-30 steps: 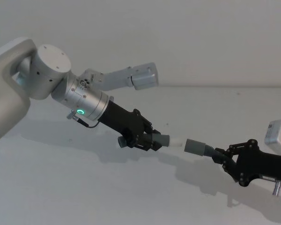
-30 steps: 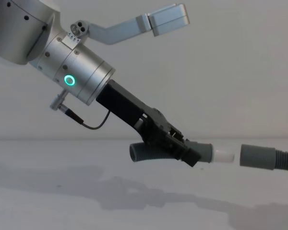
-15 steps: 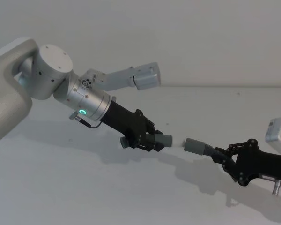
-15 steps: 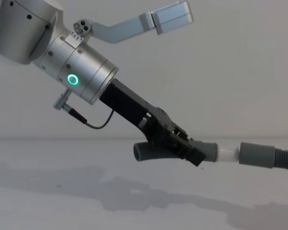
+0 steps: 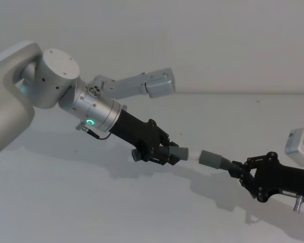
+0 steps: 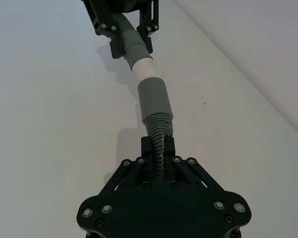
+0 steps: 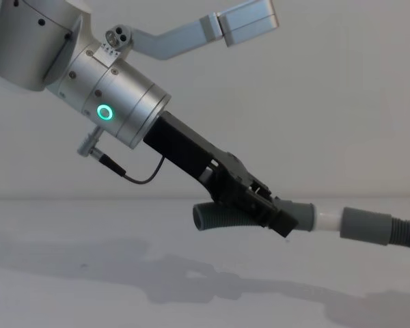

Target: Use both hands to pick up one end of the pipe from the table, align the ends, and insert them.

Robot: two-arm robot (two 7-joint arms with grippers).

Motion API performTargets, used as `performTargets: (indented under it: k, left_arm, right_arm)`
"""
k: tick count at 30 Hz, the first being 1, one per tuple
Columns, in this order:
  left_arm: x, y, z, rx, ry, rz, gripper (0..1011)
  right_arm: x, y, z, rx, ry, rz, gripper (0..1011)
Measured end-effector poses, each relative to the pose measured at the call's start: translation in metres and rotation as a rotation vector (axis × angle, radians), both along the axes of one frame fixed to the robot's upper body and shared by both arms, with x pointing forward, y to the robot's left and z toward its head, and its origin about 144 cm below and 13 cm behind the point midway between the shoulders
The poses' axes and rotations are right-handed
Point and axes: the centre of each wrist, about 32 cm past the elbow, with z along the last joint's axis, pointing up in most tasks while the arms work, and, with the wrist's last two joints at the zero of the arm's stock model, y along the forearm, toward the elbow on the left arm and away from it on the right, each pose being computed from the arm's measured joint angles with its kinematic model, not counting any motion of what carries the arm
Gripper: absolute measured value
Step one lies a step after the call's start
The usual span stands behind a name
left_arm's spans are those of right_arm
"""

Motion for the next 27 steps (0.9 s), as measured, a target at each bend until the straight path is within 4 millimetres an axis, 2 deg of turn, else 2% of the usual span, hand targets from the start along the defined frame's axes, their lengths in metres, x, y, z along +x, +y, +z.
performTargets:
  k: [27]
  left_arm:
    - [-0.0043,0.0,-0.0029,0.005,0.025,0.007,355]
  right_arm:
    - [0.0024,0.0022,0.0021,0.007,0.015,0.013,114]
